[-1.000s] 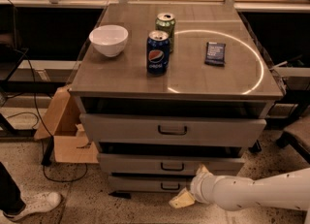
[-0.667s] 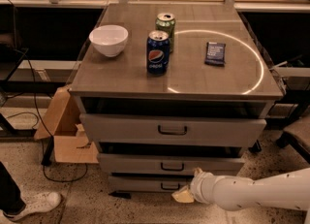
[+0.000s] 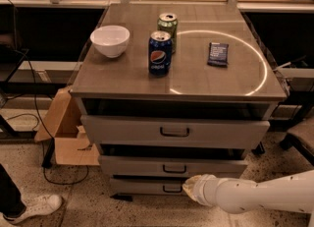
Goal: Close middle drawer
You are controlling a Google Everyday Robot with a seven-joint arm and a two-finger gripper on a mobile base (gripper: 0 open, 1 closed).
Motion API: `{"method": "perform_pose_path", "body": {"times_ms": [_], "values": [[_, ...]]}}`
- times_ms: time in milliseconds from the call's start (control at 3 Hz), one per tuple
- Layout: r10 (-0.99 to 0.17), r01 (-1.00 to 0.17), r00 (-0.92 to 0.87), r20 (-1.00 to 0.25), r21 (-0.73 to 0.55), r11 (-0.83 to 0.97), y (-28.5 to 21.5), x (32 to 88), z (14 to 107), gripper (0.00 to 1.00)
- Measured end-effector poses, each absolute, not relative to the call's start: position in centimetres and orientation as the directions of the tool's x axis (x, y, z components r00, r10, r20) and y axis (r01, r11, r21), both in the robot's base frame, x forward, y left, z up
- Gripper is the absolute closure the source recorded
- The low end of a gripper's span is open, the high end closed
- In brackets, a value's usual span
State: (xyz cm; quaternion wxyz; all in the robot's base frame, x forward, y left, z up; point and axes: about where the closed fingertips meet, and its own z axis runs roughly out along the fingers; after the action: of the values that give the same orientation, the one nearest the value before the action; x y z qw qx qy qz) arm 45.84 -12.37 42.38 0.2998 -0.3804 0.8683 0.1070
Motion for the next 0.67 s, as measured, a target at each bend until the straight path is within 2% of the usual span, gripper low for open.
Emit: {"method": "perform_pose_path", "body": {"times_ms": [333,667], "values": [[-0.596,-0.722,-0.531,-0.602,-0.045,0.690,-12.30,46.04,42.42,1.00],[-0.593,-0.714,-0.534,-0.602,-0.054,0.698,-12.00,46.67,42.53,1.00]]}}
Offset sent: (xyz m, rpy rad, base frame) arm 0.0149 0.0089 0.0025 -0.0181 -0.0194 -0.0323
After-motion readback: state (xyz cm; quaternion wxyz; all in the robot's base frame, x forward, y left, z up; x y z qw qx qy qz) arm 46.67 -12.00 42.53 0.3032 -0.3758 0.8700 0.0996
